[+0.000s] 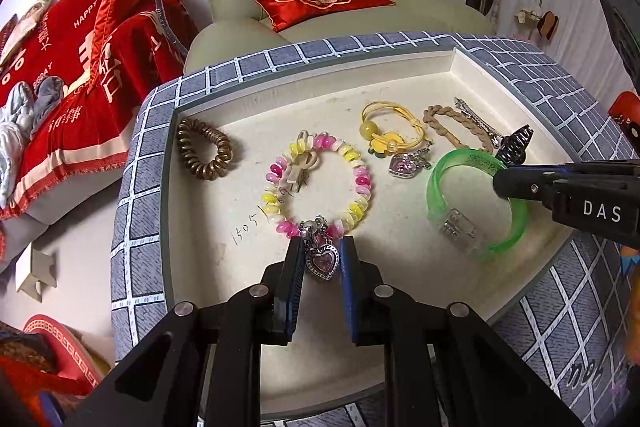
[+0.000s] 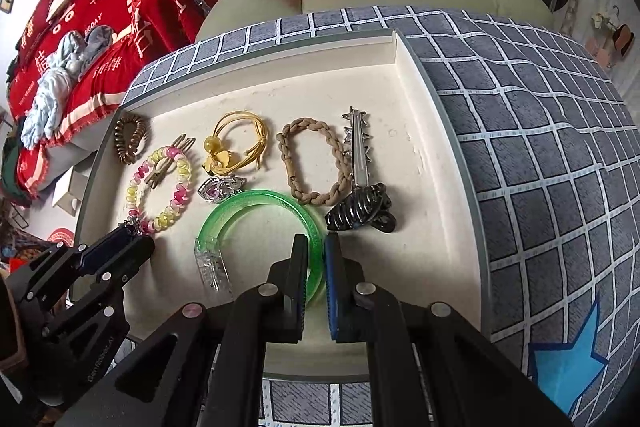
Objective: Organize jewelry
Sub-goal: 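Lower both tools and open them to release the pendant and bangle in the tray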
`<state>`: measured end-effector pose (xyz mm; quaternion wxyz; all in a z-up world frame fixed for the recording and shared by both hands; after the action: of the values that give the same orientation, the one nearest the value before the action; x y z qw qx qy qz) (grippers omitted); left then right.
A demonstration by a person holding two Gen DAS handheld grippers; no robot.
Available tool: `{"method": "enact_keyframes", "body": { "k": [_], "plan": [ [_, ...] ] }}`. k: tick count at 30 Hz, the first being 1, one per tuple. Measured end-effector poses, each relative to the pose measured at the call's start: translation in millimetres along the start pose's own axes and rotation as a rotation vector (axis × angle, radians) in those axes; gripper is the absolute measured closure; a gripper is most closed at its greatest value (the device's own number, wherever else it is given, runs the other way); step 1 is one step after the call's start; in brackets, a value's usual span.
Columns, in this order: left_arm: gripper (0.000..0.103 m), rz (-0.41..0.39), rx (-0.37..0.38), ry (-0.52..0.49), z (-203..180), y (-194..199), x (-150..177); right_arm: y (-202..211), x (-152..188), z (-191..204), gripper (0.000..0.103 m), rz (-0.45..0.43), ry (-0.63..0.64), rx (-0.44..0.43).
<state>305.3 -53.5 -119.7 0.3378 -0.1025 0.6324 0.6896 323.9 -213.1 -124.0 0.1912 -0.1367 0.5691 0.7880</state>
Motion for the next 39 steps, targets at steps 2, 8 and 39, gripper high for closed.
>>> {"method": "enact_keyframes", "body": {
  "k": [2,8,39],
  "plan": [
    [0.068,0.0,0.003,-0.002,-1,0,0,1,1,0,0.093,0.004,-0.007,-0.008],
    [0.068,0.001,0.012,0.001,-1,2,2,5,4,2,0.093,0.006,-0.008,-0.037],
    [0.0,-0.104,-0.078,0.038,12,35,-9,33,7,6,0.091,-0.047,-0.025,-0.106]
  ]
}}
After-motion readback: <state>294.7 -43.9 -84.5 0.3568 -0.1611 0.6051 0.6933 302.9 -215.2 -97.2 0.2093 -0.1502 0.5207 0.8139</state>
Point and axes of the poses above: each gripper's, at about its wrist camera, not at the fingertips, and y roughly against the way its jaws point, z to its left, x to its underside, the point moved 4 cm from there along -y, roughly the way its jaws point, and after that the axes turned 9 degrees about -x, right-handed, at the moved point
